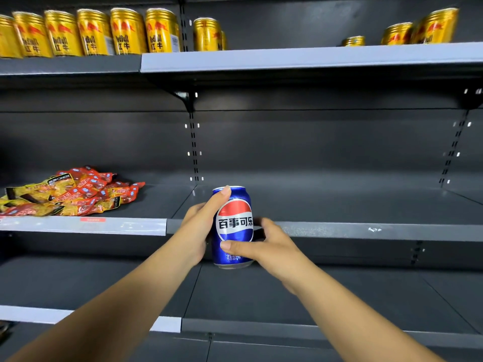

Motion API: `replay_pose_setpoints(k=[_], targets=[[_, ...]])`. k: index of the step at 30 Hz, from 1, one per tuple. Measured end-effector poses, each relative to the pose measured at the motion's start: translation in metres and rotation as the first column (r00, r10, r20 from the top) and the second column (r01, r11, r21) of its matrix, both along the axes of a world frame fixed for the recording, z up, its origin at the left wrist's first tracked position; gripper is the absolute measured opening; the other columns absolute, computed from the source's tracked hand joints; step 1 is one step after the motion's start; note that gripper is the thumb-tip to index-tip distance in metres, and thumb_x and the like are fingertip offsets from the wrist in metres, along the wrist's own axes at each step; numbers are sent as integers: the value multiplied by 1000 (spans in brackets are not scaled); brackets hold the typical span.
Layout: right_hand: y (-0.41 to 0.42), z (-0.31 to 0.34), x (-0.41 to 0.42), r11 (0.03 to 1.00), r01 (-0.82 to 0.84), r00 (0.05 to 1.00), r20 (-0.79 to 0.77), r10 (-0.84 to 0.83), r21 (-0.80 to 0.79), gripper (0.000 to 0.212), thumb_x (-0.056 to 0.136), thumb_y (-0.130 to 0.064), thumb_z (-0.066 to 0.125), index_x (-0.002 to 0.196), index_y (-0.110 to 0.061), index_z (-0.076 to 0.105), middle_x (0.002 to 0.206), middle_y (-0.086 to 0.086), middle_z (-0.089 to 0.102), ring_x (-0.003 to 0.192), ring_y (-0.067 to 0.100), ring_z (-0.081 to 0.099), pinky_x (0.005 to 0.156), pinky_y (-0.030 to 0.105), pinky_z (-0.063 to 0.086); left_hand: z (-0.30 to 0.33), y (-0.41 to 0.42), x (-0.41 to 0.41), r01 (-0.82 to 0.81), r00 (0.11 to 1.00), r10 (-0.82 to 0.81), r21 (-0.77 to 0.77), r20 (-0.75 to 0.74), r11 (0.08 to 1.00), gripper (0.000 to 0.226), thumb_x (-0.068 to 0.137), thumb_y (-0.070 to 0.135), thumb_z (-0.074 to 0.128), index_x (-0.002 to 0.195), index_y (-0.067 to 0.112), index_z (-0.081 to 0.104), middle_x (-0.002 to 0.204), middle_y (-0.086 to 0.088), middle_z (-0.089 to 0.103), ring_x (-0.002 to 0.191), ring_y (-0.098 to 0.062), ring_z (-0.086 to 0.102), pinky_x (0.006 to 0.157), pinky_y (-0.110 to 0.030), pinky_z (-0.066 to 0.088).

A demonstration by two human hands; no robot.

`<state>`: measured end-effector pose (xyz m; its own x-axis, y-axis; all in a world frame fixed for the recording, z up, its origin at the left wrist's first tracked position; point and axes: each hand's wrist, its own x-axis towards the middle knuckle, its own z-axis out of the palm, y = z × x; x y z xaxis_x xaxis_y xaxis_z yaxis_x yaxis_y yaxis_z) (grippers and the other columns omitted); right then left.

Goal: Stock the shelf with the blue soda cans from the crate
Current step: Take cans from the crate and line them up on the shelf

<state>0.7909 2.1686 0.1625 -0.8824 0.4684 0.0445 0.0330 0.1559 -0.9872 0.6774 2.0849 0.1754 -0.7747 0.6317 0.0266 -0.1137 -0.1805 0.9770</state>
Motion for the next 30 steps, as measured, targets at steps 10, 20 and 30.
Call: replay_pose_setpoints(k=[10,20,30], targets=[[20,-7,4,999,11,998,-66,-9,36,42,65,-15,86,97,-22,60,96,-3,72,90,14,68,82,29,56,2,23,15,0,1000,0,33,5,999,77,47,54,83,101,1,66,89,-17,72,74,-27,70,66,-36,58],[52,-12,0,982,103,993,-67,-94,156,45,63,-32,86,98,-19,60,95,-2,70,88,13,67,81,31,55,9,48,14,-27,967,-7,-131,-255,991,74,58,68,52,101,10,68,93,-6,74,90,-21,70,82,-33,53],[66,-8,-49,955,193,980,-86,-178,224,46,68,-34,83,100,-17,55,92,-9,63,79,2,59,61,11,45,-10,43,-45,-280,915,230,-111,-330,953,16,91,26,59,80,14,63,76,-1,64,73,-13,59,57,-15,42]])
